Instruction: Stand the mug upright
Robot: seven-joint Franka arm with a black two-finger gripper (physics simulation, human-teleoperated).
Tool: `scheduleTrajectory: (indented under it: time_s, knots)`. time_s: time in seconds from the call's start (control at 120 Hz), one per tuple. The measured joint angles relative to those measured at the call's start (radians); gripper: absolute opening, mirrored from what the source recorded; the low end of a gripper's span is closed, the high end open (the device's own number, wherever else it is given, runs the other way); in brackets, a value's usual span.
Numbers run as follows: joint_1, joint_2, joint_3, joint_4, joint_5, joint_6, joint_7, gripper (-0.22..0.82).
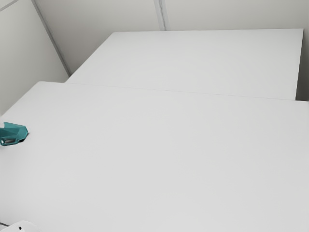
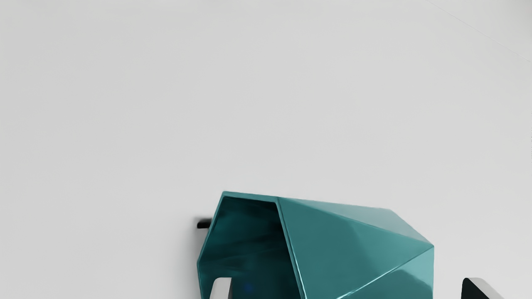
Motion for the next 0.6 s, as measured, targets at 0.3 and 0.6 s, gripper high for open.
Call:
scheduleTrajectory:
  time_s: [0.3, 0.6]
  knots:
    - [0.000, -0.002, 0.002, -0.069, -0.081, 0.005, 0.049, 0.60]
    - [-0.003, -0.010, -0.002, -0.099, -0.098, -0.015, 0.077, 0.60]
